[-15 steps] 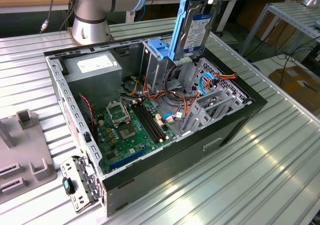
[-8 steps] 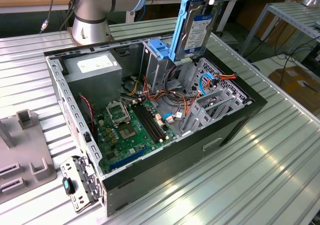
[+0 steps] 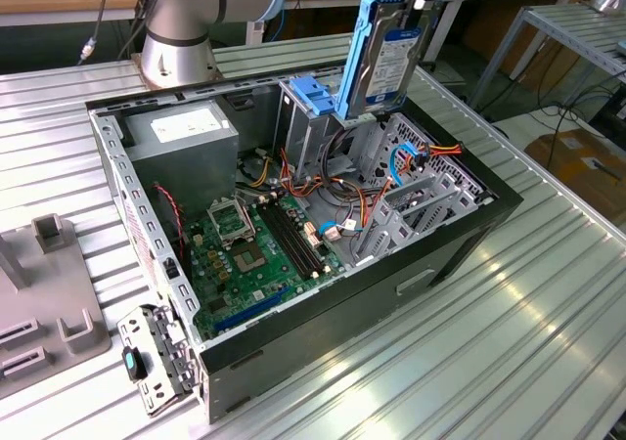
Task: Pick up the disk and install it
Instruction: 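Pick up the disk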
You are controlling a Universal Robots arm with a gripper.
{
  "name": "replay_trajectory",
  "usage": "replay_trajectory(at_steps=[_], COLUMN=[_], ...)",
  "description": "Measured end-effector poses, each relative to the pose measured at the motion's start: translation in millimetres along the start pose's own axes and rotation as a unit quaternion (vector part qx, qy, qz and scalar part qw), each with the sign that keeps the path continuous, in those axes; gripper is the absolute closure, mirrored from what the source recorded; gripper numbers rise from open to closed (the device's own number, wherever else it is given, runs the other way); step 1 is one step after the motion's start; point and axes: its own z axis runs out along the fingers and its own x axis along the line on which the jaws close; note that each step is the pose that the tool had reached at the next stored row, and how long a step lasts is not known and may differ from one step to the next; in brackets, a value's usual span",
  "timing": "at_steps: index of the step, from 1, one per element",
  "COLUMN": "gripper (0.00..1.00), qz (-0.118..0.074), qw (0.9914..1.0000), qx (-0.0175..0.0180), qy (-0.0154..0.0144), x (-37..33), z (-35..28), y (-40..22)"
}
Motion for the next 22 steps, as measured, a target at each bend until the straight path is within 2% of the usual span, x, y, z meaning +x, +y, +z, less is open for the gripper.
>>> replay_trajectory(at_steps=[9,22], gripper=[0.65,0.65], qz=[0.000,0.000], qw=[1.00000,1.00000], qx=[0.0000,0.0000], qy=[0.0001,0.0004], x=[1.4,11.0], z=[0.0,0.3], y=[-12.9,-26.2])
